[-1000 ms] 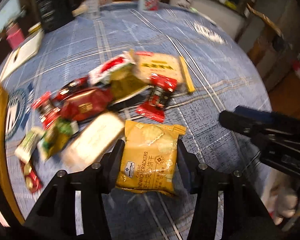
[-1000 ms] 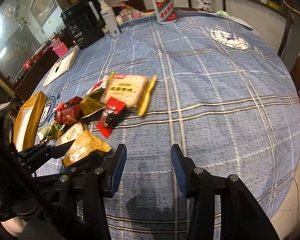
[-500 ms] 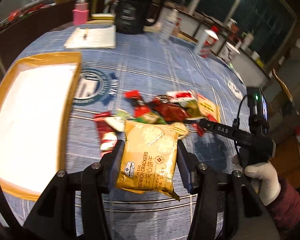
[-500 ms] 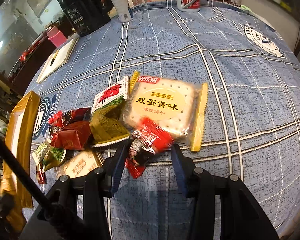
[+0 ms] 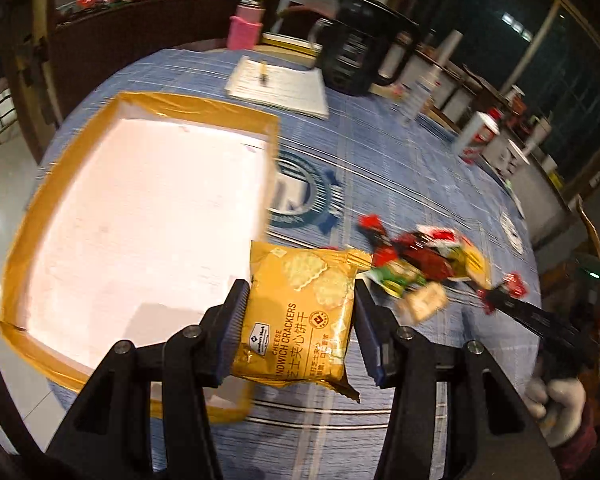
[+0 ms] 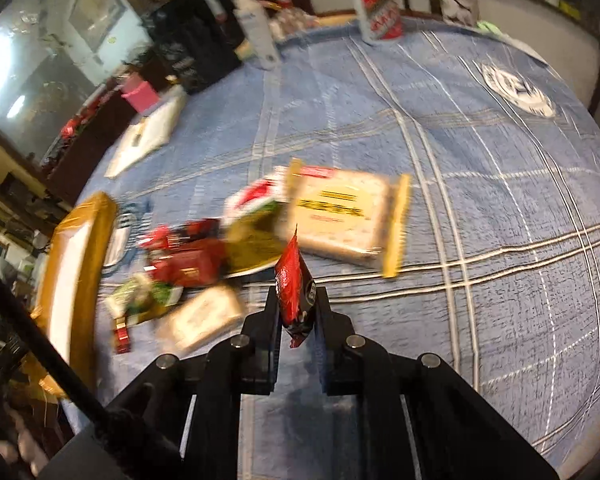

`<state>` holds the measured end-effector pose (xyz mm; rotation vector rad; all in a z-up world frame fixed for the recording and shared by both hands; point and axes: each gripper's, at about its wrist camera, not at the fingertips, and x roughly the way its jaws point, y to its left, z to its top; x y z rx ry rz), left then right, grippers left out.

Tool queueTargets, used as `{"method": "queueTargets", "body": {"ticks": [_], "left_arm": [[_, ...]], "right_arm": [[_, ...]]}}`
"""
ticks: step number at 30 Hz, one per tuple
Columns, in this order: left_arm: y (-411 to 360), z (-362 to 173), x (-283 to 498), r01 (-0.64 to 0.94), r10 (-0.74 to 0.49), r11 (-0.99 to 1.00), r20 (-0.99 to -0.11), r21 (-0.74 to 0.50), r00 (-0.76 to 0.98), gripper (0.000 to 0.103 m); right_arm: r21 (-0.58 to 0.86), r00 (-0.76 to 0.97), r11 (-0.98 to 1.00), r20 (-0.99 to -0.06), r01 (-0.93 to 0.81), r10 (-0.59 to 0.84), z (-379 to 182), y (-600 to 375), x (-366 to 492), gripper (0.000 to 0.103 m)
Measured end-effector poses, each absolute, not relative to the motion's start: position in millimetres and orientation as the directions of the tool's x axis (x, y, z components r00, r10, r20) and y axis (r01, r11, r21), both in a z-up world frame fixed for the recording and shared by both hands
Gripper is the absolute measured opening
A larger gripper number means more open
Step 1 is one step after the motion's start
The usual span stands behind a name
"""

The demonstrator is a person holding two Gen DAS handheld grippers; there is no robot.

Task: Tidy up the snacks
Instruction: 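Grasp the yellow sandwich-cracker bag with the left tool while the right tool grasps a red packet, then carry both packets over the white tray and open both tools to drop them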

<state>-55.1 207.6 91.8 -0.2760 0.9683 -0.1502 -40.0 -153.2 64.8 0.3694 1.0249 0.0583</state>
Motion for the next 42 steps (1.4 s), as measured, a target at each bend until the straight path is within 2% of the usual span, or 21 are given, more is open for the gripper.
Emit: {"method": "queueTargets", "body": {"ticks": [7, 12, 15, 21, 27, 37, 42], "left_arm": [[267.0, 90.3, -46.2, -0.102, -0.141, 0.966, -0.813, -0.239, 0.565, 0.052], [305.0, 74.6, -32.2, -0.155, -0.105, 0.964, -0.841, -0.218, 0.53, 0.052], [318.5, 65.9, -24.6, -0.171, -0.089, 0.964, -0.853, -0.204, 0.515, 0.053], [345.0, 52.5, -14.1, -0.204, -0.09, 0.955, -0.867, -0.214, 0.49, 0.053], [360.8, 42.1, -10.4, -0.226, -0.115, 0.943, -0.876, -0.244, 0.468, 0.053], [366.9, 52.2, -14.1, -0.246, -0.16, 0.918, -0.858, -0.311, 0.489, 0.056], [363.4, 68.0, -20.7, -0.266, -0.155, 0.903, -0.832, -0.338, 0.532, 0.057]], "right_arm": [[0.392, 0.47, 0.913, -0.788, -0.117, 0.399, 91.5, -65.1, -29.2, 0.013], [0.415, 0.365, 0.848, -0.772, -0.331, 0.52, 103.8, 34.2, -17.0, 0.013], [0.446, 0.279, 0.804, -0.775, -0.393, 0.567, 98.5, 85.0, -8.7, 0.013], [0.439, 0.192, 0.785, -0.807, -0.438, 0.559, 74.1, 154.2, 8.4, 0.013], [0.399, 0.177, 0.801, -0.838, -0.447, 0.516, 54.9, 177.5, 15.8, 0.013], [0.346, 0.229, 0.81, -0.839, -0.474, 0.493, 63.1, 185.3, 6.3, 0.021], [0.338, 0.285, 0.807, -0.811, -0.485, 0.51, 81.0, 170.4, -0.3, 0.021]]}}
